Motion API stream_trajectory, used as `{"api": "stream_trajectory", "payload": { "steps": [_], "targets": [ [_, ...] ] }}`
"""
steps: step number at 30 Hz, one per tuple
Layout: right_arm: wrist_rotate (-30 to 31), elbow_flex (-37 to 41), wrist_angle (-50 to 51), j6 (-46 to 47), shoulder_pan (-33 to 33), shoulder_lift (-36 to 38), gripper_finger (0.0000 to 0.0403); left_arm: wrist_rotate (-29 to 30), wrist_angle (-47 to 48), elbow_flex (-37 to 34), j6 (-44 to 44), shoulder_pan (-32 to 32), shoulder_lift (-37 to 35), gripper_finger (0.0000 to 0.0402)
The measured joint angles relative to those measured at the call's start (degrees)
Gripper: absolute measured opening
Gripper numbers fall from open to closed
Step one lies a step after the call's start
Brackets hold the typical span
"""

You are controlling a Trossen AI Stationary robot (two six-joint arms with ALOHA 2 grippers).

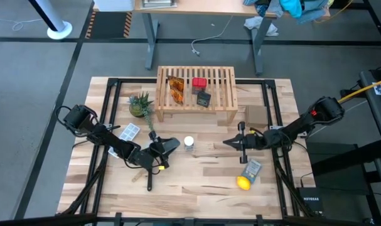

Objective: Shelf spices
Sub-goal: Put the white seasoning bottle on the shelf

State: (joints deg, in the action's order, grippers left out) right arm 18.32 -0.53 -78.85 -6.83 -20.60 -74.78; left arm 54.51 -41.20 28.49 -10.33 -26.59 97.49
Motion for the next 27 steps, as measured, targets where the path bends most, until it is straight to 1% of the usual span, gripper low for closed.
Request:
{"api": "stream_trajectory", "payload": {
  "steps": [2, 5, 8, 11, 15, 18, 22, 27],
  "targets": [
    [-1.26, 0.0, -0.46, -1.68, 0.01, 1.65, 0.0008, -0.16, -0.27, 0.02, -0.32, -0.01, 0.0, 0.0198],
    [-1.57, 0.0, -0.31, -2.38, 0.0, 2.7, 0.0008, -0.4, -0.23, 0.02, -1.59, -0.04, 0.0, 0.0198],
    [-3.91, 0.02, -0.43, -3.93, 0.0, 5.78, 0.0008, -0.42, -0.11, 0.03, -1.75, -0.11, -0.01, 0.0198],
    [-3.95, 0.04, 2.11, -5.17, 0.0, 8.0, 0.0008, -0.4, -0.23, 0.02, -1.86, -0.2, 0.0, 0.0198],
    [-4.0, 0.06, 2.18, -5.71, 0.0, 11.7, 0.0008, -0.4, -0.24, 0.02, -1.94, -0.83, -0.01, 0.0198],
    [-4.0, 0.06, 1.93, -6.89, 0.0, 16.07, 0.0008, -0.4, -0.18, 0.02, -1.96, -1.24, 0.0, 0.0198],
    [-4.19, 0.06, 1.9, -6.93, -0.04, 23.65, 0.0008, -0.4, -0.23, 0.02, -2.59, -1.25, 0.0, 0.0198],
    [-6.49, 0.08, 3.71, -6.93, -0.04, 34.26, 0.0008, -0.4, -0.21, 0.02, -3.04, -1.43, -0.01, 0.0198]
  ]
}}
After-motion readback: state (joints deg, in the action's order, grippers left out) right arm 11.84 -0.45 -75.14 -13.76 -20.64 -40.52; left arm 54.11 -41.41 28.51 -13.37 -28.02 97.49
